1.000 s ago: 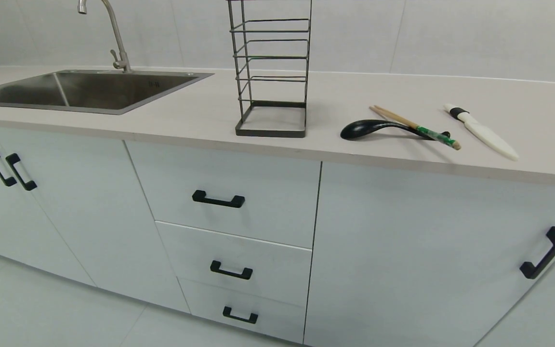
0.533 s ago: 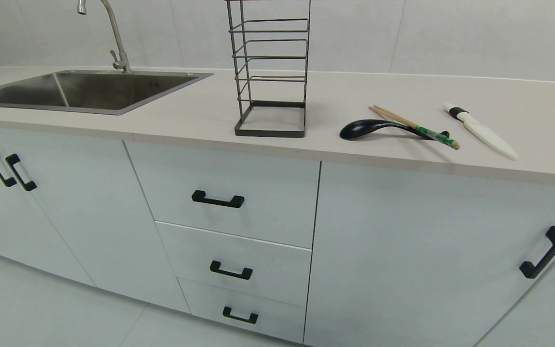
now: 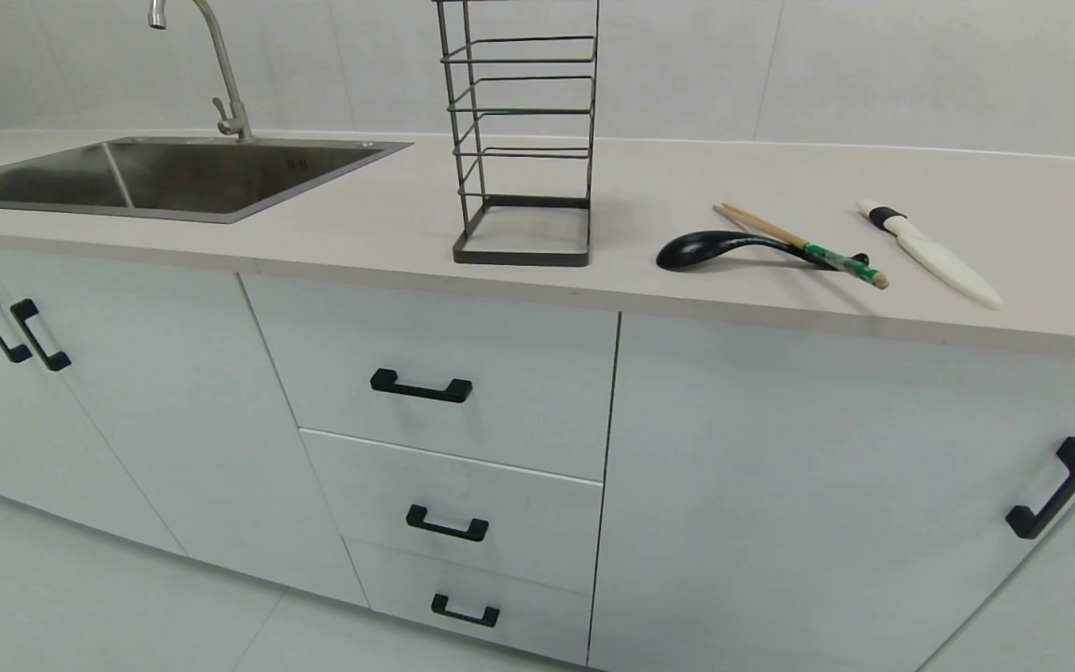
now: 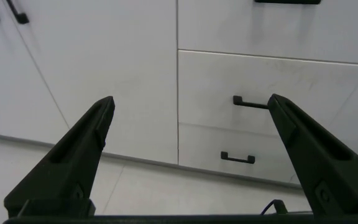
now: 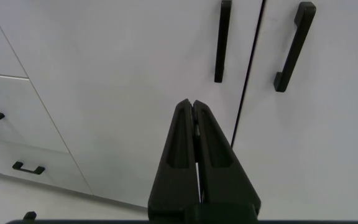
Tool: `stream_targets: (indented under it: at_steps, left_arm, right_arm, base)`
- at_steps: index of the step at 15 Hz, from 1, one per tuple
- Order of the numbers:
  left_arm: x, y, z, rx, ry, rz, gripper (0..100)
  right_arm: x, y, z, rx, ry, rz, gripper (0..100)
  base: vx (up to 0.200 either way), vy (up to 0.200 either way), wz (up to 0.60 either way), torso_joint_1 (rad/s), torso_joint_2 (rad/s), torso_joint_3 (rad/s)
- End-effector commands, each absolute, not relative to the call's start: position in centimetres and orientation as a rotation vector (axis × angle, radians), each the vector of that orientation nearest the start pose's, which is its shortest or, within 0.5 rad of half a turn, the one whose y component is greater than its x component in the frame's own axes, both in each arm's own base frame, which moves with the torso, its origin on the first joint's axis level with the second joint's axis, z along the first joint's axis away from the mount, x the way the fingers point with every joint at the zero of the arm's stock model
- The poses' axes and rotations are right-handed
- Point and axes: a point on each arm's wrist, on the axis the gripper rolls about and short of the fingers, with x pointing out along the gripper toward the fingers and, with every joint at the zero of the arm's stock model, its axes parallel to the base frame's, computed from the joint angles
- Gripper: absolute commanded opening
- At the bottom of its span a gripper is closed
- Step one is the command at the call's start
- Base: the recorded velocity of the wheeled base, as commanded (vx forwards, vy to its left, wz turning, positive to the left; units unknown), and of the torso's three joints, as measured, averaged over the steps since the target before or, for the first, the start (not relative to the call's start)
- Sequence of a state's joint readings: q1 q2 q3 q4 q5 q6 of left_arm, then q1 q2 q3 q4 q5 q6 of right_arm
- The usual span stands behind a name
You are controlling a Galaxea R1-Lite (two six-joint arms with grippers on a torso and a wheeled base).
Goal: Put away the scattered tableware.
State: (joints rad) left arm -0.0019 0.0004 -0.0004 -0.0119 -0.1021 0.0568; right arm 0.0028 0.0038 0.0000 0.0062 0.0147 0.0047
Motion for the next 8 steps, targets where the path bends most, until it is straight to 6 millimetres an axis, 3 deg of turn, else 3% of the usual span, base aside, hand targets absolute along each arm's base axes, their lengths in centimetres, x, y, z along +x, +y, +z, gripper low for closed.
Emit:
stream_targets:
  at_steps: [1, 2, 3, 6, 8]
  left_arm:
    - [-3.6, -0.3, 13.0, 0.115, -0.238, -0.126, 100]
    - [-4.4, -0.3, 16.7, 0.13, -0.32, -0.122, 100]
    - [-4.9, -0.4, 18.3, 0.136, -0.355, -0.126, 100]
    - [-3.7, -0.6, 17.2, 0.158, -0.236, -0.231, 100]
    - [-2.3, -0.6, 17.4, 0.298, -0.161, -0.291, 100]
  right_arm:
    - [-2.2, 0.0, 7.5, 0.005, 0.012, 0.018, 0]
    - [-2.2, 0.0, 7.5, 0.005, 0.012, 0.018, 0]
    - [-2.2, 0.0, 7.5, 0.005, 0.012, 0.018, 0]
    - [-2.2, 0.0, 7.5, 0.005, 0.012, 0.017, 0]
    - [-2.2, 0.0, 7.5, 0.005, 0.012, 0.018, 0]
  base:
    - [0.0, 0.0, 0.0, 0.0, 0.0, 0.0]
    - [0.0, 0.0, 0.0, 0.0, 0.0, 0.0]
    - [0.0, 0.0, 0.0, 0.0, 0.0, 0.0]
    - [0.0, 0.0, 0.0, 0.0, 0.0, 0.0]
    - [0.0, 0.0, 0.0, 0.0, 0.0, 0.0]
